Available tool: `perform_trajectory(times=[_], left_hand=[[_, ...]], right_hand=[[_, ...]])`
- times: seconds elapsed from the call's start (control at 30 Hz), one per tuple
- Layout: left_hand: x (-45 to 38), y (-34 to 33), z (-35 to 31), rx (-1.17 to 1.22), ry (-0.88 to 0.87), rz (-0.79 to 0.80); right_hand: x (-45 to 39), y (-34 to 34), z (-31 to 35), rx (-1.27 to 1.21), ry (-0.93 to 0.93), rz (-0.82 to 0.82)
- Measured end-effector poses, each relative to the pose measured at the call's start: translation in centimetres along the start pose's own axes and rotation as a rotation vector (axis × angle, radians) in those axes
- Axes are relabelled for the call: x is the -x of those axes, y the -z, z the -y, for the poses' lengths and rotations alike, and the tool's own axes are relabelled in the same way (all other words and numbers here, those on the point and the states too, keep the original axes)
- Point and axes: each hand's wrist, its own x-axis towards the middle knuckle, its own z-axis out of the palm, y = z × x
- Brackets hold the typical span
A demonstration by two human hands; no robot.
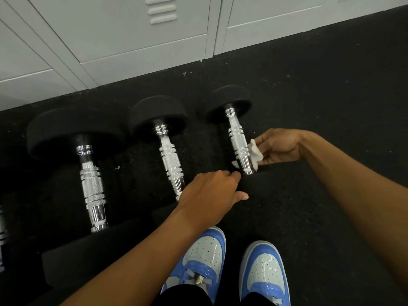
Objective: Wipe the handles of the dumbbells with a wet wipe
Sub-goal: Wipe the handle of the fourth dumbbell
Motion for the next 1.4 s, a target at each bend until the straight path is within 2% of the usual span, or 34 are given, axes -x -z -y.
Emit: perform_trajectory(times=[0.17, 0.33, 0.53, 0.67, 0.83, 0.9, 1.03, 1.23, 1.4], left_hand=[[0.0, 0.1, -0.1, 0.013, -0.006, 0.004], [0.0, -0.1, 0.0, 0.004, -0.007, -0.005], [0.0, 0.0, -0.1, 0.001, -0.012, -0.006], [0.1, 0.0, -0.1, -0.004, -0.017, -0.029], [0.1, 0.0, -0.2, 0.004, -0.021, -0.025], [0.0, 0.1, -0.2, 0.0, -0.019, -0.019], [0.1, -0.1, 0.0, -0.011, -0.019, -0.027], [0.0, -0.2, 0.0, 0.003, -0.021, -0.035], [0.0, -0.1, 0.0, -0.002, -0.023, -0.034]], right_hand=[[-0.9, -0.8, 0.3, -0.03, 0.066, -0.061], [-0.3, 0.0, -0.9, -0.085, 0.014, 0.027], [-1.9, -1.1, -0.6, -0.139, 0.167, -0.119], [-0.6, -0.6, -1.4, -0.108, 0.117, -0.031], [-0.9, -0.3, -0.4, -0.309, 0.269, -0.154], [-1.6, -1.1, -0.7, -0.312, 0.277, -0.114], [-1.1, -1.2, -2.3, -0.286, 0.182, 0.023], [-1.3, -0.8, -0.8, -0.263, 0.222, -0.043], [-1.6, -1.6, -1.9, -0.3, 0.118, 0.054]])
